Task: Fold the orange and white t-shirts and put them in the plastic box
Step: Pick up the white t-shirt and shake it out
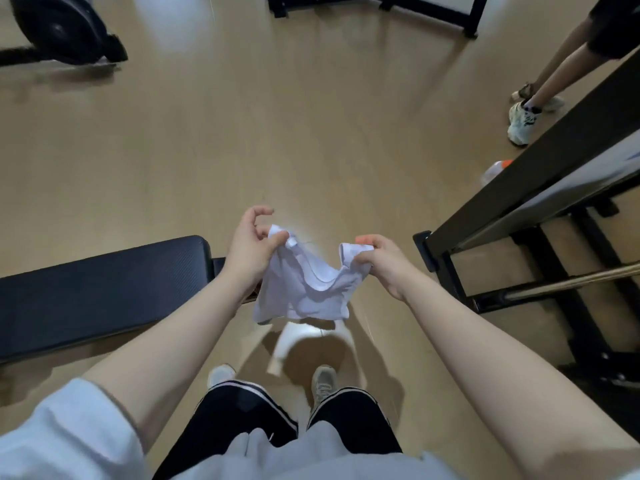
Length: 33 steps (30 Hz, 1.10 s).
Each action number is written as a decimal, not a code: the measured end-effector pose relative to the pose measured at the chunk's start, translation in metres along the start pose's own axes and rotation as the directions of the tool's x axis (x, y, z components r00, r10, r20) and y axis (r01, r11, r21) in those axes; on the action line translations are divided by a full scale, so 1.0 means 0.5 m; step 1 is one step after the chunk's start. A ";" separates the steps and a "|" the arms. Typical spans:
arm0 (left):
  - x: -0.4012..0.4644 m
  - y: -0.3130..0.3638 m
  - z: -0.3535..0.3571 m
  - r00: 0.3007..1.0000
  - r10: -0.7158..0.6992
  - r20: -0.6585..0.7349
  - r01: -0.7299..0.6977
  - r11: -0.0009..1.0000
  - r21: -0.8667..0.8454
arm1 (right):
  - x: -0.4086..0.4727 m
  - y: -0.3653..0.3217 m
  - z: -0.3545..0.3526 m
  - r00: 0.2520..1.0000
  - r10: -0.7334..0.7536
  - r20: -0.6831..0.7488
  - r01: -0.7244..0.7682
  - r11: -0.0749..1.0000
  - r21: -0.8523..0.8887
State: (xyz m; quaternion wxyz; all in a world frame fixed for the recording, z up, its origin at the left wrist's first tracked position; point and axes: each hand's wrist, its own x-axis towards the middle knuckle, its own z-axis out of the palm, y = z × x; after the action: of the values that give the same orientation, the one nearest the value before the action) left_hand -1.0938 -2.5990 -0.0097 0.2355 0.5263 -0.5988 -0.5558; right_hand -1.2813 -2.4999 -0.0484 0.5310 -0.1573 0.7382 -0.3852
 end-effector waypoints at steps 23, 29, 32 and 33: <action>0.378 -0.022 -0.099 0.817 0.105 0.567 -0.557 0.401 0.727 | -0.039 0.047 0.213 0.811 0.100 -0.577 -0.483 0.670 -0.564; 0.381 -0.018 -0.100 0.870 0.134 0.475 -0.461 0.563 0.686 | -0.013 0.066 0.230 0.577 -0.012 -0.816 -0.425 0.850 -0.313; 0.381 -0.026 -0.096 0.918 0.005 0.396 -0.180 0.896 0.405 | -0.023 0.071 0.245 0.559 0.034 -0.829 -0.191 0.978 -0.088; 0.375 -0.033 -0.103 0.921 -0.074 0.383 -0.039 0.960 0.279 | -0.029 0.075 0.255 0.573 0.043 -0.819 -0.117 0.993 -0.030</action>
State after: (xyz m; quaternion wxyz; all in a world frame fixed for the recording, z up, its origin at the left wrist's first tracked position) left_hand -1.1060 -2.7846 -0.0677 0.0298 0.4387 -0.7017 -0.5605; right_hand -1.1534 -2.5171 -0.0842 0.1418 0.0498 0.9208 -0.3599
